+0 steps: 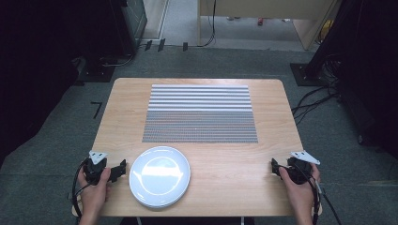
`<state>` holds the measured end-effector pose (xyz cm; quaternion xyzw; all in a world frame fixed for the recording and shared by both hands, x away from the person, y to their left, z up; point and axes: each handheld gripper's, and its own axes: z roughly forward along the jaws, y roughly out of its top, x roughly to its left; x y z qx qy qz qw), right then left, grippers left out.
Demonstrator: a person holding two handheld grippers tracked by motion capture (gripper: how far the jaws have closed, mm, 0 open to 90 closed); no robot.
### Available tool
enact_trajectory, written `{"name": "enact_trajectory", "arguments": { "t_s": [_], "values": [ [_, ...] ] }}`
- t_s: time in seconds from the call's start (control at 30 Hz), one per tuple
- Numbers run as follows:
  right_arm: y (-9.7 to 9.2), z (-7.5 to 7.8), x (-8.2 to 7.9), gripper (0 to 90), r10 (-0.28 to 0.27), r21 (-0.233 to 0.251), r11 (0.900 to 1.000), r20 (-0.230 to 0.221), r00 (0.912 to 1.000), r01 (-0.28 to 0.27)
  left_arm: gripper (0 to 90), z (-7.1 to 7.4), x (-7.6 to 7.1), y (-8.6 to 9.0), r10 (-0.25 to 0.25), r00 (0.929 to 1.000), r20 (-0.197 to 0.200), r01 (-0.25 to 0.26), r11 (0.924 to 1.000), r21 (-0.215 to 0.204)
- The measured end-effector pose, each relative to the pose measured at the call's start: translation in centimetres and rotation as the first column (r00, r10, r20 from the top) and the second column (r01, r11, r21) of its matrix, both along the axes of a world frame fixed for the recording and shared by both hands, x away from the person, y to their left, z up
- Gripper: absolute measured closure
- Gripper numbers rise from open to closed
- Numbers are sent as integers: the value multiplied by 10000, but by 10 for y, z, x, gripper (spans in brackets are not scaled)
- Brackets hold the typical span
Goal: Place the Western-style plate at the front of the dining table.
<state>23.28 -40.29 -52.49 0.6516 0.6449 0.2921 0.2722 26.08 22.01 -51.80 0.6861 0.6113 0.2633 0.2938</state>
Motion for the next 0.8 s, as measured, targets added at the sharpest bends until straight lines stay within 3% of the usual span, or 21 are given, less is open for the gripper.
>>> {"name": "enact_trajectory", "arguments": {
  "t_s": [0.1,0.17,0.27,0.47,0.8],
  "values": [
    [0,0,1,119,-69,9,10000,-28,10000,69,88,2,-1,1,83,9998,-186,-83,10000,31],
    [1,0,1,115,-173,10,9998,-37,9998,174,93,3,-2,3,356,9994,-41,-356,9993,71],
    [2,0,1,116,-338,43,9994,-42,9994,338,93,9,-5,7,397,9988,279,-381,9978,-534],
    [8,1,-1,139,-505,-73,9987,43,9987,505,93,13,-10,2,116,9993,348,-94,9980,-625],
    [29,15,-7,141,-195,12,9998,602,9980,195,93,27,-22,-9,-300,9961,825,369,9959,-828]
  ]
}}
